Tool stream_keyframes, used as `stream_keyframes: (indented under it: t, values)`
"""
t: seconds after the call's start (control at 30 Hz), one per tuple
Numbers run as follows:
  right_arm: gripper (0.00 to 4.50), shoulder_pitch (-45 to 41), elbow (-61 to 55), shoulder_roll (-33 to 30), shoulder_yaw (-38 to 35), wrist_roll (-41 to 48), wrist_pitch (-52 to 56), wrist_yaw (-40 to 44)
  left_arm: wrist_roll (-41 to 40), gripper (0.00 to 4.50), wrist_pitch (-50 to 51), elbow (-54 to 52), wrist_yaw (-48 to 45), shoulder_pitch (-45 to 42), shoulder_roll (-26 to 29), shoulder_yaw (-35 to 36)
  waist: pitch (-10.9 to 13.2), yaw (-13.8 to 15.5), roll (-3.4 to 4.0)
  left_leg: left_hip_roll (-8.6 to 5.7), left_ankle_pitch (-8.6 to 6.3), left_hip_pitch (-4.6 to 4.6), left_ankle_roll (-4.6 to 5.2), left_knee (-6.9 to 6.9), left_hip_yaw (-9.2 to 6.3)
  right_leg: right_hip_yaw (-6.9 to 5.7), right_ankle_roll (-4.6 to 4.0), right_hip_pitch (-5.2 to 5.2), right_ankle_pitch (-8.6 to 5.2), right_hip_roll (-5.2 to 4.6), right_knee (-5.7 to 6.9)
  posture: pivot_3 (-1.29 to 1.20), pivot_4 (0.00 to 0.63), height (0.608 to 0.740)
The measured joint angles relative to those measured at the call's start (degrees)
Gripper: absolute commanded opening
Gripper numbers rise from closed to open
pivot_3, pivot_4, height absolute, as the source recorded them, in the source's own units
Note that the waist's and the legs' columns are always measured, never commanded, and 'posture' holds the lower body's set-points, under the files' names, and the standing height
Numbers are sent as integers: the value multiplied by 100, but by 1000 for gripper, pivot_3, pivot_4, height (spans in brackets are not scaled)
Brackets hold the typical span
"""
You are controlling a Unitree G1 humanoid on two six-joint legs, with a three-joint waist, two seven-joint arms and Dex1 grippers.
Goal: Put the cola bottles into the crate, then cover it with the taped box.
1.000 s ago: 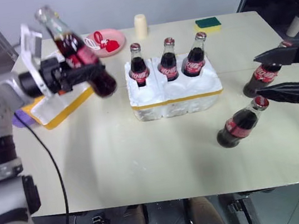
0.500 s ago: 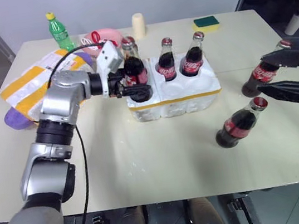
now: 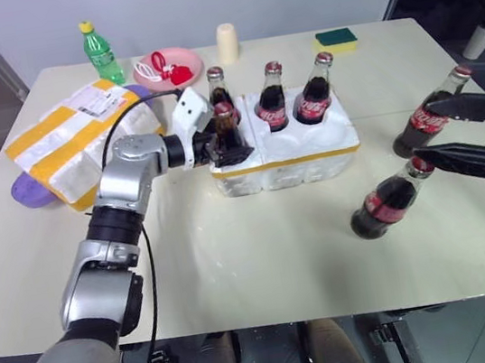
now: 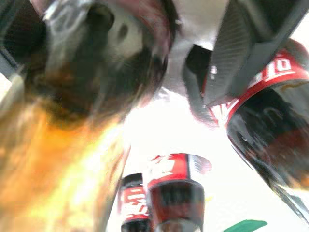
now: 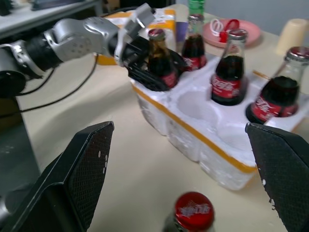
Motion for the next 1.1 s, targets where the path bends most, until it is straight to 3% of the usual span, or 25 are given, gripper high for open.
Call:
stream_keyframes:
  t: [0.13,0.27,0.37,0.5,0.63,0.83,1.1]
  values:
    - [4500,170,65,70,-135,-195,-54,-45,-345,4466,532,-375,-211,80,242,227,0,-13,0,1,0,0,0,-5,-1,0,0,-5,0,1,3,0,150,739]
    - [4500,885,89,181,-1168,-312,134,211,-1369,4466,1822,-1294,-763,72,1080,936,0,-9,-1,1,-1,-5,1,-13,-8,-4,1,-9,-2,3,3,0,150,739]
    - [4500,1686,-144,631,-2057,-306,322,432,-2273,4466,2862,-1974,-1269,26,1833,1468,-1,6,0,1,-2,-2,2,-14,-10,-6,4,-2,-5,3,2,0,150,739]
    - [4500,2670,-838,1488,-2373,-174,390,415,-3243,4466,3770,-2928,-1909,119,2500,1649,-3,12,-1,1,-2,15,1,-7,-12,-8,-14,25,-16,1,-10,0,150,739]
    - [4500,3211,-1481,2454,-1850,-231,62,20,-3391,4466,3762,-3833,-2095,686,2575,1317,-8,2,4,3,-5,77,-3,-15,-8,-7,-33,86,-26,-3,-34,0,150,739]
    - [4500,3338,-1980,3586,-266,-937,-759,-943,-2974,4466,3180,-4344,-1569,1438,2117,695,-12,1,9,6,-4,66,-3,-31,-3,-7,-45,80,-17,-7,-69,0,150,739]
    - [4500,3081,-1611,3707,1050,-1607,-1447,-1416,-2763,4466,2809,-4532,-1255,1500,1970,487,-13,5,10,4,-4,52,0,-24,-4,-6,-44,69,-16,-2,-66,0,150,739]
